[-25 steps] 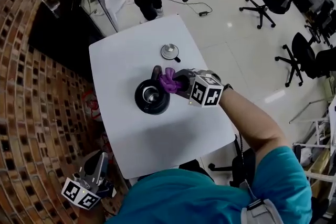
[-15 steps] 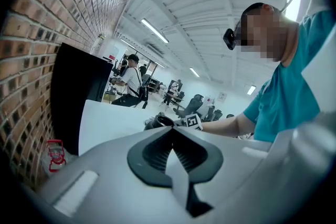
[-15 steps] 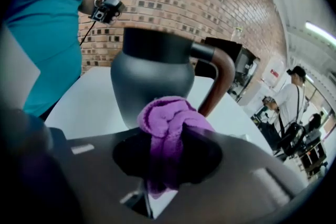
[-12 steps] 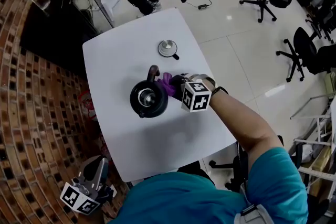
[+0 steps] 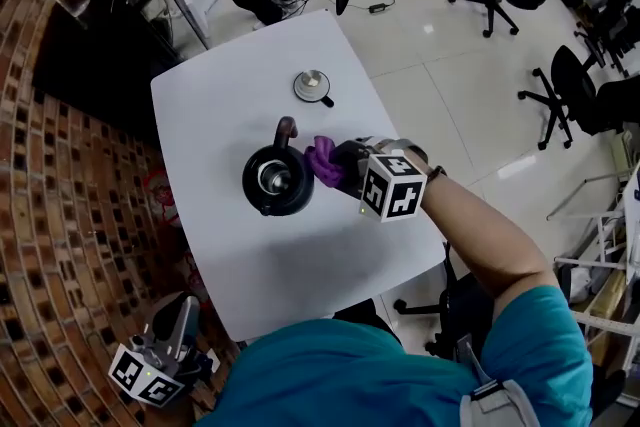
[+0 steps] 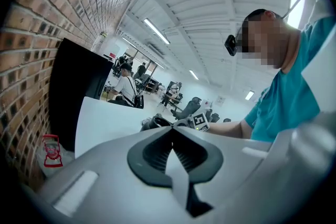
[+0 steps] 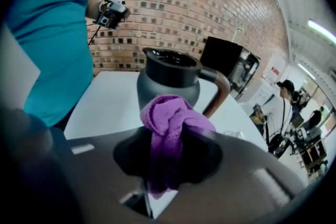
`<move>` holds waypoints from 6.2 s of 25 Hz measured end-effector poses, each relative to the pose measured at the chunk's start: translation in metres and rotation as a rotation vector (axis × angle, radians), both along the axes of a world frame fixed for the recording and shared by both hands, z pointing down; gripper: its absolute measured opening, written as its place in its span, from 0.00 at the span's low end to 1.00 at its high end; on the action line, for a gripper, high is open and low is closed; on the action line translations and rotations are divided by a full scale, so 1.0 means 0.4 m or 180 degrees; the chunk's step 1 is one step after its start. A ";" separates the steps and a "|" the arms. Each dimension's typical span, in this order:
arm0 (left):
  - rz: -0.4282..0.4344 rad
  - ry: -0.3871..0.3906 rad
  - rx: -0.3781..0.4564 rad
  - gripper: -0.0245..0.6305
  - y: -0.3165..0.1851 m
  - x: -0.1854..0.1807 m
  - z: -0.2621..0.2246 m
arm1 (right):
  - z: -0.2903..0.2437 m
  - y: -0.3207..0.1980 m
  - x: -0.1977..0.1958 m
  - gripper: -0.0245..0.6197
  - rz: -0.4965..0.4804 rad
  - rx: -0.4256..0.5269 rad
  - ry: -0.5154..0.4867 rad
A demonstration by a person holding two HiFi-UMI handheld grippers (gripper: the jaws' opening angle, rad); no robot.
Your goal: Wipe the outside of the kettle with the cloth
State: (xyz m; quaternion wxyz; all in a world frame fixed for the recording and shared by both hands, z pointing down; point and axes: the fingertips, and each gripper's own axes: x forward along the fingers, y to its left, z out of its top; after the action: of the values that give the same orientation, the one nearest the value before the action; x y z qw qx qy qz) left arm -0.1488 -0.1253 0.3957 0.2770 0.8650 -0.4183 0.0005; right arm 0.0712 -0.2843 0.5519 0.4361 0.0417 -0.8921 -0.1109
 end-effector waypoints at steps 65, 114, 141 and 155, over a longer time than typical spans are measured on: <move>-0.0916 0.0618 0.0344 0.04 0.243 -0.331 0.056 | -0.110 0.323 -0.398 0.19 -0.1201 0.0072 0.1541; -0.1100 0.0355 0.0176 0.04 0.099 -0.389 0.122 | 0.187 -0.024 -0.411 0.19 -0.0943 -0.2435 0.3445; -0.0640 0.0072 -0.0189 0.04 -0.055 -0.140 0.118 | 0.037 -0.257 -0.293 0.18 -0.0792 -0.2988 0.0199; -0.0574 -0.0002 -0.0385 0.04 -0.094 -0.047 0.128 | 0.145 -0.275 -0.281 0.18 -0.0210 -0.3050 -0.0964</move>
State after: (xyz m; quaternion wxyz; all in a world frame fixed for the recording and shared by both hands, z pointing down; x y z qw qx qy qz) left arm -0.1676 -0.1629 0.4467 0.3275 0.8055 -0.4938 0.0011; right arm -0.0412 -0.3942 0.6100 0.2682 -0.1757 -0.8969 0.3046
